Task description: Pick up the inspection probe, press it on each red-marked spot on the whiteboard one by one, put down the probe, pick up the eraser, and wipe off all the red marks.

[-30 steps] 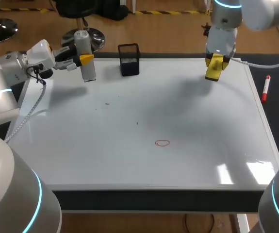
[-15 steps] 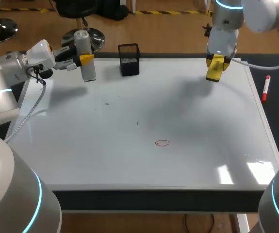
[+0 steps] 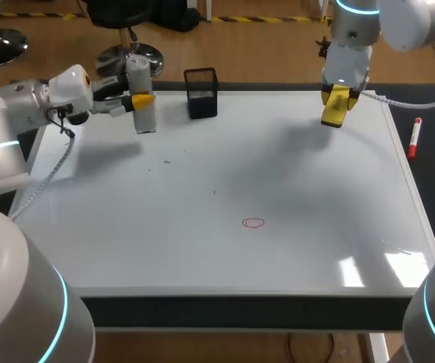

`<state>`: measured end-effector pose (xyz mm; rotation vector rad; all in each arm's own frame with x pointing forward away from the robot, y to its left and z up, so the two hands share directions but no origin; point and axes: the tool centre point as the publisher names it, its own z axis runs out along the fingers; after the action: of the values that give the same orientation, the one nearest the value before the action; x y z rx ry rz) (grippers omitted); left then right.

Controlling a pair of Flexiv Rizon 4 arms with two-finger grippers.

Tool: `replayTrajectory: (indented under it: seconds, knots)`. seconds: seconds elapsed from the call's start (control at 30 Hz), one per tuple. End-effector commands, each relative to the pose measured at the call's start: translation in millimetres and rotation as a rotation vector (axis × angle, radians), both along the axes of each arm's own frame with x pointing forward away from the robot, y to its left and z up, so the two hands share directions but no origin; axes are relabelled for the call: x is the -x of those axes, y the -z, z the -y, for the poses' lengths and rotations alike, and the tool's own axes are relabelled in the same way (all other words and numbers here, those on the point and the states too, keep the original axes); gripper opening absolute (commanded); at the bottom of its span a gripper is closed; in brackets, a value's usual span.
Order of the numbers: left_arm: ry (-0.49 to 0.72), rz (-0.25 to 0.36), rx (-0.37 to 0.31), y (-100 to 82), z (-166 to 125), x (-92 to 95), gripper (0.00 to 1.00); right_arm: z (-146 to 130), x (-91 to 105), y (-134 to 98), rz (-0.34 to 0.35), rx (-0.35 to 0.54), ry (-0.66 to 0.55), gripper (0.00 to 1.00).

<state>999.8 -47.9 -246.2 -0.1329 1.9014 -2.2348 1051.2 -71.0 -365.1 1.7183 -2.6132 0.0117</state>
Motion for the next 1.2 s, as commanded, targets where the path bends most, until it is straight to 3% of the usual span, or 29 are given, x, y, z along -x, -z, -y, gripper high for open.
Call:
replayTrajectory:
  seconds: [0.03, 0.53, 0.67, 0.8, 0.9, 1.2]
  knots:
    - [0.017, 0.013, 0.005, -5.7, 13.6, 19.1, 0.00, 0.4, -0.3, -1.3, -0.001, 0.004, -0.002, 0.00]
    - [0.266, 0.066, 0.014, -19.1, 102.1, 87.7, 0.00, 0.4, -0.3, -1.3, -0.001, 0.004, -0.002, 0.00]
    - [0.318, 0.050, 0.060, -12.0, 121.0, 101.5, 0.00, 0.4, -0.3, -1.3, -0.001, 0.004, -0.002, 0.00]
    - [0.364, 0.028, 0.046, -2.7, 138.4, 114.5, 0.00, 0.4, -0.3, -1.3, -0.001, 0.004, -0.002, 0.00]
    - [0.405, 0.015, 0.076, 0.7, 151.7, 126.1, 0.00, 0.4, -0.3, -1.3, -0.001, 0.004, -0.002, 0.00]
    - [0.511, -0.006, 0.088, 2.7, 184.4, 154.0, 0.00, 0.4, -0.3, -1.3, -0.001, 0.004, -0.002, 0.00]
